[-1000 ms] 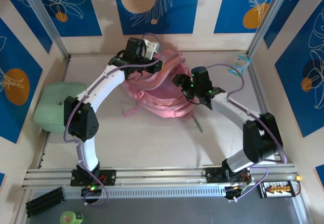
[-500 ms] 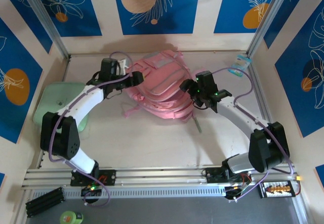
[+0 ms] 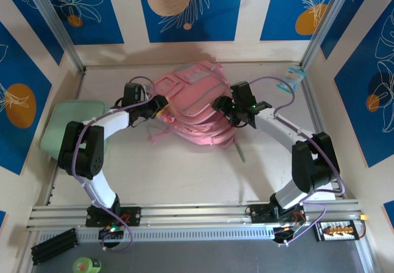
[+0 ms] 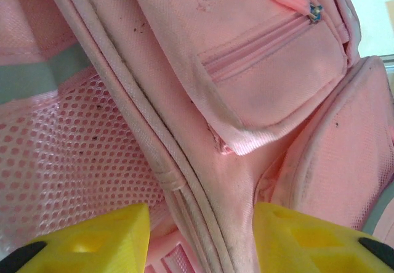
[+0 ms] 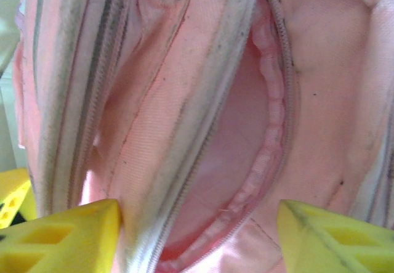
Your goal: Pack books, pencil case, and school supplies into a backpack
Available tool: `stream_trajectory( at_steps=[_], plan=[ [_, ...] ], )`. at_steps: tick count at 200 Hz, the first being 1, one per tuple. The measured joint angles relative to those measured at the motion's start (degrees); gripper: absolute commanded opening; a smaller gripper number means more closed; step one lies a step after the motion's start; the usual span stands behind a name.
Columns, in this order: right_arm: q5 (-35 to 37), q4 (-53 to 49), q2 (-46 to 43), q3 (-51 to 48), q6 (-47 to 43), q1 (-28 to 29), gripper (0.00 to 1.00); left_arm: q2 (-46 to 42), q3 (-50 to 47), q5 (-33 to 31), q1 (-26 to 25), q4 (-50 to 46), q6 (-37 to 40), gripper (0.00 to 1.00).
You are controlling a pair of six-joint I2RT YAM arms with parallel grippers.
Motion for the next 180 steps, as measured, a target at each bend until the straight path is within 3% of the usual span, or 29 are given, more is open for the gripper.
stream_trajectory(
  at_steps=[63, 120, 180],
  plan=[
    [-1.2, -0.3, 4.2, 3.5, -2.3, 0.2, 0.43, 3.8, 0.5, 1.9, 0.0, 3.1, -3.3, 0.39],
    [-1.7, -0.6, 9.3, 7.7, -5.4, 0.1, 0.38, 8.2, 2.9, 4.1, 0.0, 7.5, -6.9, 0.0],
    [-5.1, -1.5, 20.0, 18.5, -13.1, -0.3, 0.38, 2.4, -4.9, 2.0, 3.1, 13.2, -8.3, 0.0]
  ],
)
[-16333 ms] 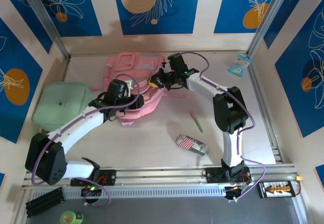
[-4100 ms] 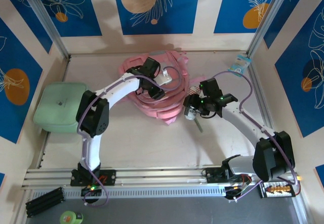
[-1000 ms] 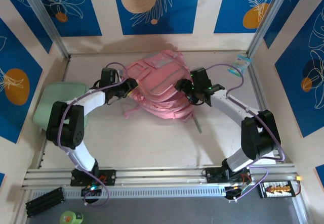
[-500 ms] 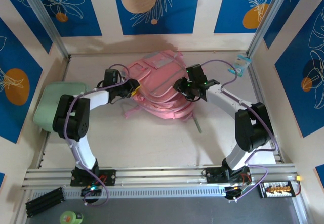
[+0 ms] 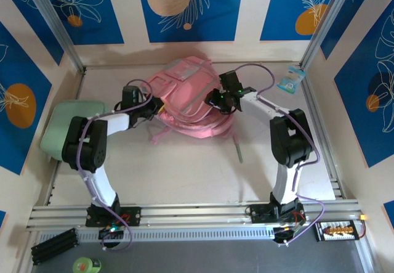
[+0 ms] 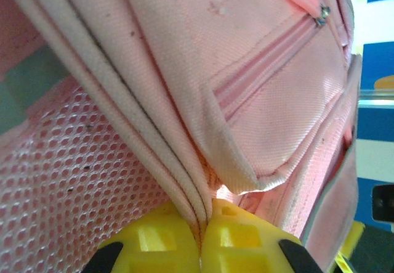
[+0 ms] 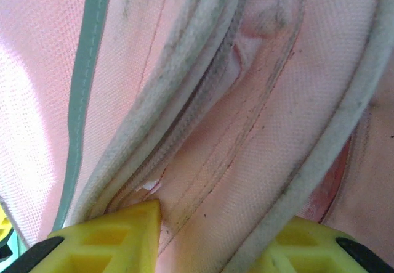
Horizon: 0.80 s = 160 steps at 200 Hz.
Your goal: Pack books, pencil case, and school supplies into a backpack
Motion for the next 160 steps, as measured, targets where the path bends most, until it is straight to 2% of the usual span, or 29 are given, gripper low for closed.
stream_trajectory(
  at_steps=[22, 40, 57, 80, 114, 138, 160],
  plan=[
    [-3.0, 0.1, 4.8, 5.7, -3.6, 0.5, 0.39, -4.7, -4.5, -1.0, 1.8, 0.0, -0.2, 0.0],
    [-3.4, -0.1, 7.5, 9.7, -6.0, 0.9, 0.47, -6.9, -6.3, -1.6, 2.7, -0.7, -0.5, 0.0],
    [-2.6, -1.1, 7.5, 11.1, -7.7, 1.0, 0.56, -7.5, -6.6, -1.9, 3.1, -0.9, -1.7, 0.0],
    [0.9, -3.9, 4.7, 10.7, -10.1, 1.4, 0.62, -7.9, -6.6, -1.8, 3.1, -0.8, -4.0, 0.0],
    [9.4, -8.9, -6.1, 6.4, -13.4, 4.9, 0.61, -8.7, -6.3, -1.9, 2.5, -0.8, -8.0, 0.0],
    [14.8, -10.7, -11.5, 4.8, -14.9, 12.5, 0.54, -8.8, -5.4, -2.1, 1.4, -0.9, -10.5, 0.0],
    [17.7, -10.9, -11.5, 4.7, -14.0, 20.3, 0.45, -8.8, -4.3, -2.4, 0.0, -0.9, -12.1, 0.0]
  ],
)
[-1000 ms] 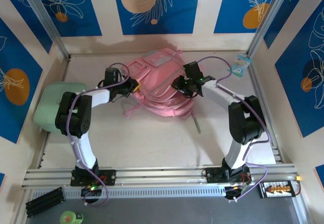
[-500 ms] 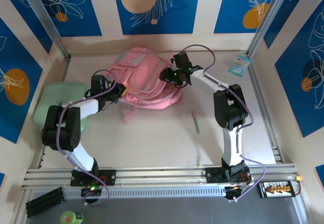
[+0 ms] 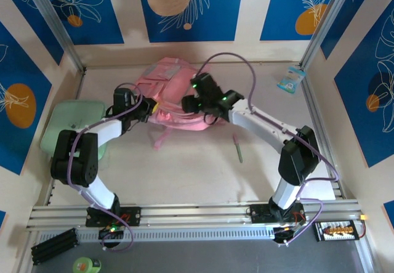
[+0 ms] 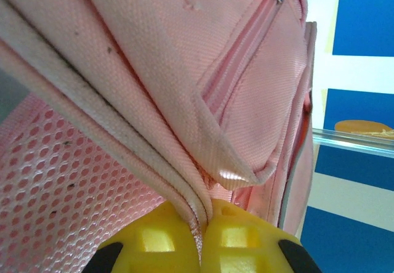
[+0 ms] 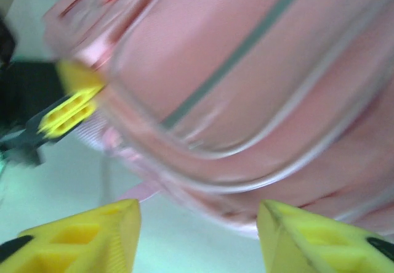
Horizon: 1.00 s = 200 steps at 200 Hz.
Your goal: Pack books, pencil case, and school supplies into a backpack
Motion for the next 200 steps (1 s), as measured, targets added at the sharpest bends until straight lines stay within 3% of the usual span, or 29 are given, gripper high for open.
stream_trajectory(
  at_steps=[24, 50, 133, 200],
  plan=[
    [1.3, 0.5, 3.4, 0.2, 1.8, 6.7, 0.38, 0.0, 0.8, -0.1, -1.2, 0.0, -1.5, 0.0],
    [3.3, 0.0, 10.8, 3.8, 3.6, 9.5, 0.31, 0.1, 1.1, -0.1, -1.7, 0.1, -2.9, 0.0],
    [13.0, -1.9, 21.5, 14.7, 8.8, 8.3, 0.36, 0.6, 1.2, 0.3, -1.8, 0.8, -4.9, 0.0],
    [17.5, -6.1, 26.4, 20.6, 9.0, 8.0, 0.28, 1.6, 1.2, 0.7, -1.9, 2.7, -5.9, 0.0]
  ],
)
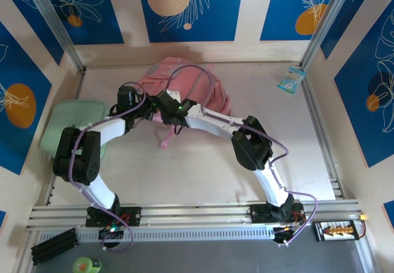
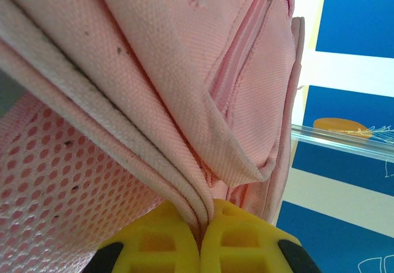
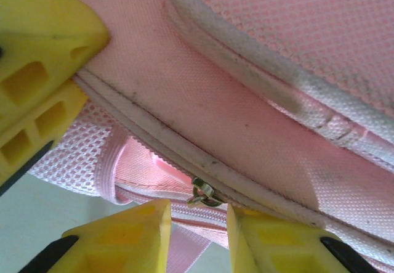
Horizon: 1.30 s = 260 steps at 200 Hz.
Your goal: Pack books, pencil case, and school supplies into a backpack
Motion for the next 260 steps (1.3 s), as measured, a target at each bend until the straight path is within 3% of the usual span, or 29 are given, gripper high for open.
stream_trajectory(
  at_steps=[56, 117, 186, 221, 260],
  plan=[
    [2.0, -3.4, 2.7, 4.2, 0.0, 0.0, 0.26, 0.0, 0.0, -0.2, 0.0, 0.5, -0.1, 0.0],
    [3.1, -4.0, 2.9, 4.2, -0.1, -0.2, 0.15, 0.0, 0.0, -0.4, 0.0, 0.8, 0.1, 0.0],
    [4.7, 2.3, -11.4, -19.3, -0.7, -2.9, 0.09, 1.4, 0.0, 0.6, 0.0, -0.1, 1.6, 0.0],
    [2.5, 5.4, -16.4, -24.5, -1.9, -5.7, 0.13, 1.9, 0.0, 1.7, -0.2, 0.3, 1.8, 0.0],
    [-4.5, 9.0, -17.1, -25.6, -8.5, -7.7, 0.27, 2.0, 0.0, 1.7, 0.0, 0.3, 2.9, 0.0]
  ],
)
